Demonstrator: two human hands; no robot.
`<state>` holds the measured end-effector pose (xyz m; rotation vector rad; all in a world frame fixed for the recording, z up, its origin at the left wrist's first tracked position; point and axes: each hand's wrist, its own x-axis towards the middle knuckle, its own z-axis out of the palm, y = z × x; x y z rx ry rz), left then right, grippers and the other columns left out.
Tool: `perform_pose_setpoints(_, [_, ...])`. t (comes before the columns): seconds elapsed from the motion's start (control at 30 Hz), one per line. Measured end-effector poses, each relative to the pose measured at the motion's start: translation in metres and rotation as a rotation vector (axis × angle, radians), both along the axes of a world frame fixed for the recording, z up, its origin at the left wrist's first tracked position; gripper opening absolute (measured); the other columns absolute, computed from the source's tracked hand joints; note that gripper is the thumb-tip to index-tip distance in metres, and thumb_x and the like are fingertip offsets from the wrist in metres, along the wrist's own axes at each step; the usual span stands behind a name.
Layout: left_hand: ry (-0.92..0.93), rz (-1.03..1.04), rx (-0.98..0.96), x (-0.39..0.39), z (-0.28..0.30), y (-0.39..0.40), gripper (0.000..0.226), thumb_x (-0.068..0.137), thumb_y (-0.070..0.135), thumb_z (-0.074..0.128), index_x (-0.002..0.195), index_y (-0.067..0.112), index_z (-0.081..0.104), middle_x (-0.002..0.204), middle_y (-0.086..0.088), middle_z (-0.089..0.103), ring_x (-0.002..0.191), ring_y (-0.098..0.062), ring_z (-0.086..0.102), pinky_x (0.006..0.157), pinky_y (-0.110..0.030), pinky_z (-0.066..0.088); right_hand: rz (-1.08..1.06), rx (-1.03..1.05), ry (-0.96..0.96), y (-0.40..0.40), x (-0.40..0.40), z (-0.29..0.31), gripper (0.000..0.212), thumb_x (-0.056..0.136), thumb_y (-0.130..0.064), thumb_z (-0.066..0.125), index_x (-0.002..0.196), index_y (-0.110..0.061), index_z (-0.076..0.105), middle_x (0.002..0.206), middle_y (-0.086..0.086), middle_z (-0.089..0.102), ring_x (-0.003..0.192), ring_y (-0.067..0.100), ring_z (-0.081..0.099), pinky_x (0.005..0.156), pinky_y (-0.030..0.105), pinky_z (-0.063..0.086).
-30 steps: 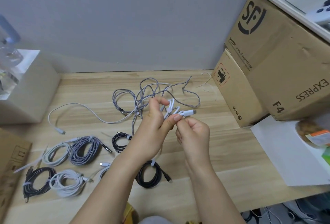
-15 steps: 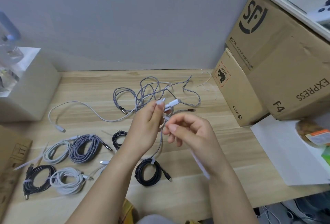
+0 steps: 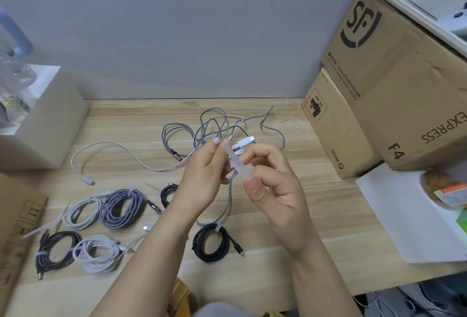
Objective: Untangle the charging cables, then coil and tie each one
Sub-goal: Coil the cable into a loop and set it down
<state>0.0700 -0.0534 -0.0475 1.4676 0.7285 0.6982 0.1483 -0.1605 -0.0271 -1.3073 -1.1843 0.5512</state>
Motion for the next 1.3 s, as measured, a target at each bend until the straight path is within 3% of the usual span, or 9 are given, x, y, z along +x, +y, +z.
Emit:
perform_pose_setpoints(0.1, [-0.001,0.007,-0.004,-0.001,0.002,0.0,0.043,0.101,0.02,0.04,0.059,0.025,0.049,0.051,0.014,0.041,0.055,-0.012,0.035,0.052,-0.02,0.038,0.018,0.031,0.106,-0.001,-0.006,0.005,0.04,0.091,-0.051,0.049,0.061,-0.024,0.051,0.064,-0.005,0.051,0.067,0.028,0.049,0.066,0.036,0.042])
perform_pose_setpoints(0.17, [0.015,0.0,-0.011,-0.001,0.002,-0.001,0.038,0.1,0.023,0.04,0.063,0.023,0.049,0.055,0.009,0.04,0.055,-0.012,0.037,0.054,-0.027,0.041,-0.046,-0.007,0.195,0.0,-0.009,0.01,0.035,0.089,-0.046,0.055,0.059,-0.029,0.05,0.054,-0.012,0.046,0.055,0.022,0.043,0.058,0.031,0.038])
perform_pose_setpoints(0.3, [0.047,-0.033,0.032,-0.001,0.002,-0.006,0.033,0.1,0.024,0.041,0.071,0.008,0.049,0.067,-0.01,0.043,0.063,-0.017,0.041,0.061,-0.034,0.041,-0.113,-0.146,0.332,0.004,-0.006,0.011,0.014,0.085,-0.024,0.055,0.074,-0.017,0.055,0.041,-0.013,0.038,0.038,0.009,0.028,0.042,0.022,0.031])
perform_pose_setpoints(0.4, [0.05,-0.064,0.093,0.0,0.004,-0.009,0.036,0.096,0.031,0.042,0.073,0.004,0.047,0.066,-0.006,0.042,0.063,-0.015,0.038,0.06,-0.033,0.039,-0.212,-0.223,0.351,0.006,-0.003,0.009,0.026,0.078,-0.022,0.054,0.052,-0.024,0.053,0.04,-0.003,0.035,0.033,0.008,0.028,0.039,0.021,0.03])
perform_pose_setpoints(0.63, [0.109,-0.051,0.202,-0.001,0.003,-0.008,0.037,0.098,0.032,0.043,0.064,0.018,0.042,0.06,0.007,0.035,0.061,-0.013,0.034,0.062,-0.049,0.042,-0.204,-0.329,0.379,0.007,-0.003,0.009,0.025,0.072,-0.019,0.053,0.047,-0.016,0.05,0.04,-0.003,0.033,0.032,0.008,0.029,0.038,0.021,0.032])
perform_pose_setpoints(0.73, [0.116,-0.055,0.21,-0.002,0.001,-0.007,0.035,0.095,0.037,0.042,0.064,0.019,0.042,0.059,0.009,0.036,0.06,-0.012,0.034,0.059,-0.045,0.038,-0.208,-0.355,0.371,0.008,-0.002,0.009,0.023,0.07,-0.021,0.053,0.054,-0.005,0.047,0.041,-0.003,0.036,0.032,0.008,0.031,0.04,0.024,0.033])
perform_pose_setpoints(0.83, [0.128,-0.051,0.241,-0.002,-0.001,-0.007,0.037,0.097,0.032,0.043,0.061,0.025,0.04,0.058,0.011,0.037,0.057,-0.01,0.033,0.058,-0.036,0.033,-0.221,-0.367,0.385,0.009,-0.003,0.009,0.023,0.069,-0.021,0.052,0.051,-0.008,0.045,0.039,-0.003,0.035,0.031,0.009,0.031,0.04,0.023,0.032])
perform_pose_setpoints(1.13, [0.212,-0.057,0.336,-0.003,-0.001,-0.008,0.036,0.097,0.038,0.04,0.062,0.033,0.037,0.056,0.007,0.035,0.056,-0.011,0.03,0.054,-0.035,0.028,-0.218,-0.381,0.456,0.009,-0.003,0.012,0.026,0.067,-0.019,0.051,0.043,-0.015,0.042,0.034,-0.002,0.029,0.042,0.019,0.03,0.041,0.019,0.038])
perform_pose_setpoints(1.3, [0.186,-0.046,0.305,-0.002,0.001,-0.008,0.037,0.097,0.036,0.041,0.064,0.021,0.038,0.056,0.008,0.035,0.056,-0.011,0.031,0.056,-0.036,0.03,-0.219,-0.369,0.447,0.009,-0.004,0.011,0.027,0.068,-0.019,0.05,0.042,-0.017,0.043,0.034,-0.001,0.029,0.04,0.018,0.03,0.04,0.019,0.037])
